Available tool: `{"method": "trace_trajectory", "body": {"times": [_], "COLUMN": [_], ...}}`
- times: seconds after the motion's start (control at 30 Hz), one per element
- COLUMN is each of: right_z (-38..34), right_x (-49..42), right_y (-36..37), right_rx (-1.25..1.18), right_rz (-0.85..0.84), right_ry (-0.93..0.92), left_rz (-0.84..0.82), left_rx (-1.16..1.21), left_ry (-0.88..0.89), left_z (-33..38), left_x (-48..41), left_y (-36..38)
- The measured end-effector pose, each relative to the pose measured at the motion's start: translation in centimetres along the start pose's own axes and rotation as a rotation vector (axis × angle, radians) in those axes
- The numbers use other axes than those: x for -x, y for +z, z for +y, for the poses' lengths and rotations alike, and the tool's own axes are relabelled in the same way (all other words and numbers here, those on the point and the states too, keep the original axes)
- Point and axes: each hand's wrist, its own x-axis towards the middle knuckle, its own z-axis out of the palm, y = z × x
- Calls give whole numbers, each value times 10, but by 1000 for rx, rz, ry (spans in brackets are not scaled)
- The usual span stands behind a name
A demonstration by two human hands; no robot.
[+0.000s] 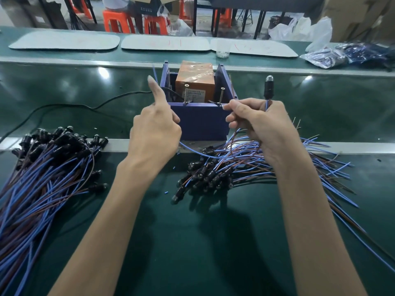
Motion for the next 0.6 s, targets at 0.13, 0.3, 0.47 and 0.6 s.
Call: {"method": "trace_trajectory", "body": {"times": [0.13, 0.3, 0.47, 0.6], "right_z": [2, 6, 13, 19], "right_x": [-1, -6, -10, -14], "right_y": [0, -3, -6, -6], "right_rx": [34, 29, -7, 23], "right_rz": [23, 108, 172, 202], "right_ry": [-5, -38, -47, -24], "left_rz": [51, 119, 98, 97], "left_rx": [-93, 28, 120, 159], "left_ry": [24, 62, 11, -14], "left_z": [-3, -9, -15, -19], "left_x": [-1, -5, -8, -9], "left_y": [-3, -9, -12, -12]}}
